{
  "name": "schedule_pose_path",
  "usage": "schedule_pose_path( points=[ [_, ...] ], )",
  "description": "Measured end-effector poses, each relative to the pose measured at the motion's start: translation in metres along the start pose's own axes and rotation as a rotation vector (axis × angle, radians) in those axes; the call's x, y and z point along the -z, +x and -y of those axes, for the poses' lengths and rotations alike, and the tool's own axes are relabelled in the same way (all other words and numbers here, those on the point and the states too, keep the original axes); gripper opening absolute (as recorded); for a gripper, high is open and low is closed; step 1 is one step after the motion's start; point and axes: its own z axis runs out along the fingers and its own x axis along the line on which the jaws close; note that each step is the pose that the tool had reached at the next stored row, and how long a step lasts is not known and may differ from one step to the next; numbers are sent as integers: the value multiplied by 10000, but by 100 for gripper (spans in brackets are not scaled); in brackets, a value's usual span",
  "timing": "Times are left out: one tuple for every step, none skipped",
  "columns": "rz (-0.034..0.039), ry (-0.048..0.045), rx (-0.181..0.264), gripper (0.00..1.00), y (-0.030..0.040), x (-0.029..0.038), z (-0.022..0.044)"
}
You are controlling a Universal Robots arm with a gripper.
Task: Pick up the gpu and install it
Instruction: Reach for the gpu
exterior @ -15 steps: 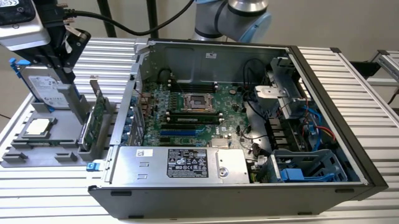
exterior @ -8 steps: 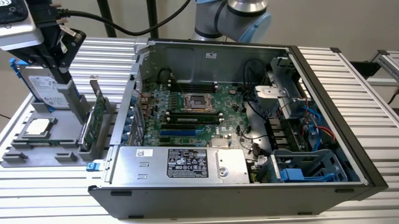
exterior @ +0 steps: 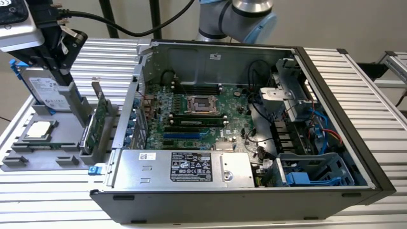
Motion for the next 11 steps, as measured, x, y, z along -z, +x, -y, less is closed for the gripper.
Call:
schedule_pose_path(
  points=[
    [-1, 0, 0, 0, 0, 0, 0],
    [0, 0, 0, 0, 0, 0, 0],
    [-1, 0, 0, 0, 0, 0, 0],
    [-1, 0, 0, 0, 0, 0, 0],
    [-1, 0, 0, 0, 0, 0, 0],
    [-1, 0, 0, 0, 0, 0, 0],
    [0, 0, 0, 100, 0, 0, 0],
    [-1, 0, 0, 100, 0, 0, 0],
    [-1, 0, 0, 100, 0, 0, 0],
    [-1, 0, 0, 100, 0, 0, 0],
    [-1, -1, 0, 100, 0, 0, 0]
  ],
)
